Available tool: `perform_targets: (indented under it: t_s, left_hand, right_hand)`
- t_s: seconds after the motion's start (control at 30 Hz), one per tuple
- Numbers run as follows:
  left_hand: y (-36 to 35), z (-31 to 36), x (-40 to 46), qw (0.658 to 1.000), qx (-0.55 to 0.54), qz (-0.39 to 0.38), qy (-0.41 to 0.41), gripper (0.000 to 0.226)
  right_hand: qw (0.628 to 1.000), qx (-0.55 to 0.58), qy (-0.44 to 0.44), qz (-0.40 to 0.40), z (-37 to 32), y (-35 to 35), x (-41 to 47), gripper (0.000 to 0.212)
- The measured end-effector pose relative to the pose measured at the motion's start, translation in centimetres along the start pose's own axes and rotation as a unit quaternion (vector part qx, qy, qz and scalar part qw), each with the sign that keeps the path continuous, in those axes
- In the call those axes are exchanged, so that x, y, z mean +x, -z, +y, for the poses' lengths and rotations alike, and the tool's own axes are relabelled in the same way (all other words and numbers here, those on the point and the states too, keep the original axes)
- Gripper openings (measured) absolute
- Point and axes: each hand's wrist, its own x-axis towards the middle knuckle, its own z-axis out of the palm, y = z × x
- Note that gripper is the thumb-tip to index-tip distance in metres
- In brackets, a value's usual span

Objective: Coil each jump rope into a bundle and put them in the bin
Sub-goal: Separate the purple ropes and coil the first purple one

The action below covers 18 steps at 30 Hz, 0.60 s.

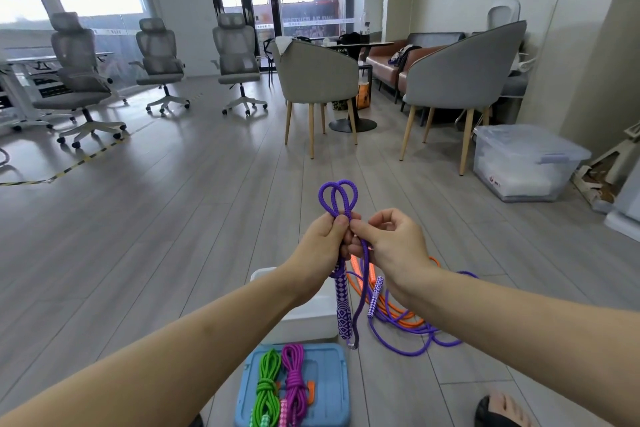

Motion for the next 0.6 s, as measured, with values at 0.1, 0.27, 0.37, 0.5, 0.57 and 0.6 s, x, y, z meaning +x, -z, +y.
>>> perform_targets:
  t_s: [0.1,0.27,0.37,0.5,0.57,0.6]
  left_hand:
    - [0.0,0.1,-0.1,1.0,0.003,-0.007,-0.002,0.033]
    - [-0.1,0.2,-0.2,1.0,0.012,0.015,-0.011,0.029]
    - [0.1,0.1,0.0,0.999,0.031,0.031,-0.006,0.029]
    - [1.0,0.7,1.0,0.992,-0.066,0.106,0.033,0.03]
    - [1.7,1.3,1.8,0.973,-0.184,0.137,0.033,0.027]
    - [2.1,1.6,2.2,0.96,-0.236,0.147,0.029,0.026]
  right_hand:
    - [1.0,0.019,-0.009,0.006,0.1,0.0,0.0,0.017]
    - [1.0,-0.012,-0.016,-0.003,0.7,-0.3,-0.1,0.019]
    - [0.996,-0.071,-0.016,-0.042,0.6,-0.3,-0.2,0.02]
    - [0.984,-0.137,0.017,-0.114,0.4,-0.7,-0.9,0.008]
    - [0.96,-0.21,0.065,-0.175,0.7,-0.6,-1.1,0.019]
    - [0.933,-0.275,0.102,-0.207,0.8,-0.3,-1.2,0.025]
